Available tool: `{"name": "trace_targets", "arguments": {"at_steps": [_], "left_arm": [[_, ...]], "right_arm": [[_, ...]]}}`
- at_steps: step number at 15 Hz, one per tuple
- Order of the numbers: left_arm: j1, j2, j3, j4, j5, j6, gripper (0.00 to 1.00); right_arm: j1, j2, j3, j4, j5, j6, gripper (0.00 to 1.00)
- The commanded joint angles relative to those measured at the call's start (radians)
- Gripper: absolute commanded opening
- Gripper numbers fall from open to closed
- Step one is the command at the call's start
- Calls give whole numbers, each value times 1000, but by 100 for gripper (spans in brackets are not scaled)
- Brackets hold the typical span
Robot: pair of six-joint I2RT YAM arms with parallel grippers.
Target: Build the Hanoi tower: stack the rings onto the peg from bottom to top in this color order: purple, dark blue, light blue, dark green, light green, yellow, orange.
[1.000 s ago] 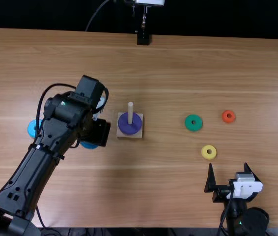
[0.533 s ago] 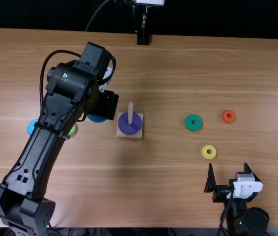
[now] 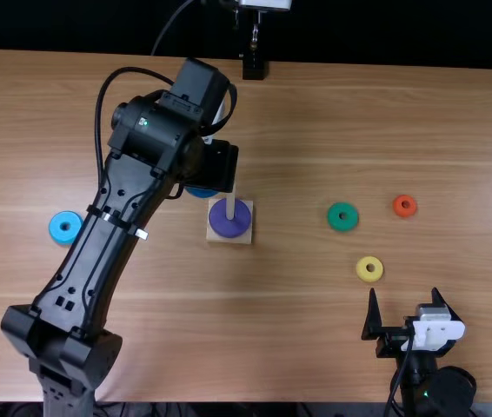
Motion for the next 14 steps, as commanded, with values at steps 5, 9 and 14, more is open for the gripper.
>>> {"name": "trace_targets", "arguments": {"at_steps": [5, 9, 14], "left_arm": [[-50, 78, 91, -1, 18, -48, 0], [-62, 95, 90, -1, 18, -48, 0], [-64, 98, 88, 8, 18, -48, 0]], "right_arm": [[-6, -13, -56, -69, -6, -1, 100], [-6, -13, -56, -67, -6, -1, 100], [-6, -13, -56, -67, -6, -1, 100]]}}
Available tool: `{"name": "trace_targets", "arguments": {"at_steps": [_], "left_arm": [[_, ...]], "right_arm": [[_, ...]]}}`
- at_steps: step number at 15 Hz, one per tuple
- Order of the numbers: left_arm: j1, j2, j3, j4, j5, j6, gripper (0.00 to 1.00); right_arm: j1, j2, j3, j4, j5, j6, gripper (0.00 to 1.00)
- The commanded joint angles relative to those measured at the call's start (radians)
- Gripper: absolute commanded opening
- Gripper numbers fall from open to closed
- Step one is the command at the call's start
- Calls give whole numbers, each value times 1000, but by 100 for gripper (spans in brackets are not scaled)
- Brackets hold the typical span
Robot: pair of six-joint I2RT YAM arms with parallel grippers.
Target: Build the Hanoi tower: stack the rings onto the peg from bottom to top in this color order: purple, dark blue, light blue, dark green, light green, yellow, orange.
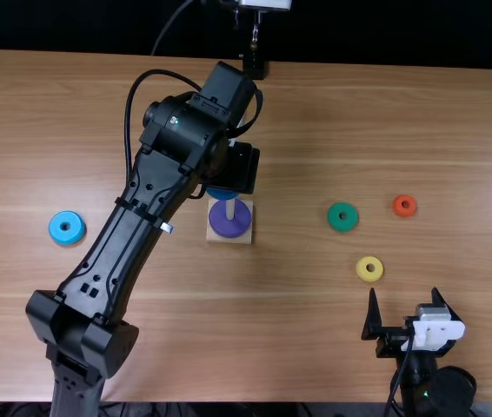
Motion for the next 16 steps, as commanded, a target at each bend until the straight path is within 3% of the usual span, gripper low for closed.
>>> {"name": "trace_targets", "arguments": {"at_steps": [1, 16], "left_arm": [[-15, 24, 37, 4, 3, -13, 0], [-37, 50, 45, 9, 1, -26, 0]], "right_arm": [[-6, -13, -56, -67, -6, -2, 100], [-6, -13, -56, -69, -6, -2, 100]]}}
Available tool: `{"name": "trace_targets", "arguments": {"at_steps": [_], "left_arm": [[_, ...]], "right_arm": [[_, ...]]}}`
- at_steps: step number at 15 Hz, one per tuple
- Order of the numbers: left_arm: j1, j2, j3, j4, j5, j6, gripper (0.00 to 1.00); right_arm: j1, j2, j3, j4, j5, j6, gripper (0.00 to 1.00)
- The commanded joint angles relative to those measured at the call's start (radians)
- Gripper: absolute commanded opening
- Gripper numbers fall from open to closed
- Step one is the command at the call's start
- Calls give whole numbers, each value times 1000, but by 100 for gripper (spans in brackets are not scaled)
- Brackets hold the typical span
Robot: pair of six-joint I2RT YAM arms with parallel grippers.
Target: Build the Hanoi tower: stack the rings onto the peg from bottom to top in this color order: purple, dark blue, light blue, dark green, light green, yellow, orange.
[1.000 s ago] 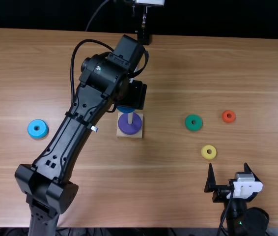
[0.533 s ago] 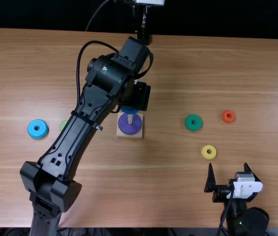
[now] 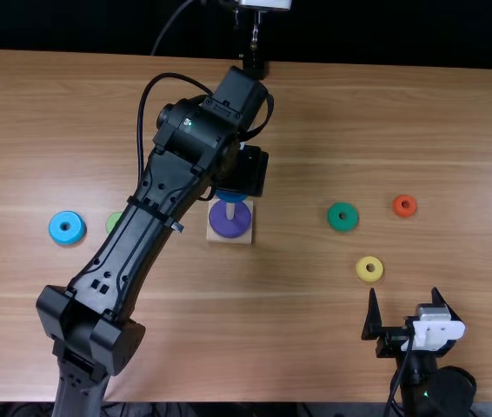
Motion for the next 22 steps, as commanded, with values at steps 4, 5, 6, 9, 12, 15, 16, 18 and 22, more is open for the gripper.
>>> {"name": "trace_targets", "arguments": {"at_steps": [4, 5, 6, 9, 12, 15, 16, 18, 22], "left_arm": [[-7, 28, 28, -1, -1, -9, 0], [-5, 43, 28, -1, 1, -9, 0], [-4, 46, 27, -1, 1, -9, 0], [-1, 48, 27, -1, 1, -7, 0], [2, 48, 25, -3, -1, -5, 39], [22, 48, 14, -19, 14, -5, 100], [28, 46, -7, -19, 43, -5, 100], [38, 42, -26, -19, 56, -5, 100], [55, 26, -24, 7, 56, 4, 100]], "right_arm": [[-6, -13, -56, -67, -6, -2, 100], [-6, -13, -56, -67, -6, -2, 100], [-6, -13, -56, -69, -6, -2, 100], [-6, -13, -56, -67, -6, -2, 100], [-6, -13, -56, -67, -6, -2, 100], [-6, -13, -56, -67, -6, -2, 100], [-6, -13, -56, -69, -6, -2, 100], [-6, -13, -56, -69, -6, -2, 100], [-6, -13, -56, -67, -6, -2, 100]]}}
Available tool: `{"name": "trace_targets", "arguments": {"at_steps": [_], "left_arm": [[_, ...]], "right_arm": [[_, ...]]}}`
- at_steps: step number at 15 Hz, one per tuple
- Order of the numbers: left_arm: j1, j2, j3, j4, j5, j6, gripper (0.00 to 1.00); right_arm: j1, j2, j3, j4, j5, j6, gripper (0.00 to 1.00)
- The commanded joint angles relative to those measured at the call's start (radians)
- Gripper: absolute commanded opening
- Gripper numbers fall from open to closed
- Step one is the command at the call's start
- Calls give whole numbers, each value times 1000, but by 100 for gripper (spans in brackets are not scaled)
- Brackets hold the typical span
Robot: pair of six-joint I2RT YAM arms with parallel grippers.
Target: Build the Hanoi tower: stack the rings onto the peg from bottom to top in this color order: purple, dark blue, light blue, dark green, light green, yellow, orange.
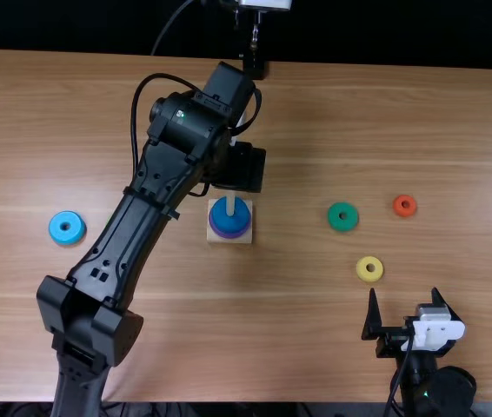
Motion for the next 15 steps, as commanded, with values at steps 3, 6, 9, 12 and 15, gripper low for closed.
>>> {"name": "trace_targets", "arguments": {"at_steps": [3, 6, 9, 12, 15], "left_arm": [[84, -124, -51, 162, 10, 125, 100], [210, -308, -367, 457, 11, 196, 100], [344, -485, -734, 750, 11, 193, 100], [492, -606, -1008, 853, 19, 198, 100], [595, -614, -1119, 840, 89, 206, 100]], "right_arm": [[-6, -13, -56, -70, -5, -2, 100], [-6, -13, -56, -68, -5, -2, 100], [-6, -13, -56, -70, -5, -2, 100], [-6, -13, -56, -70, -5, -2, 100], [-6, -13, -56, -70, -5, -2, 100]]}}
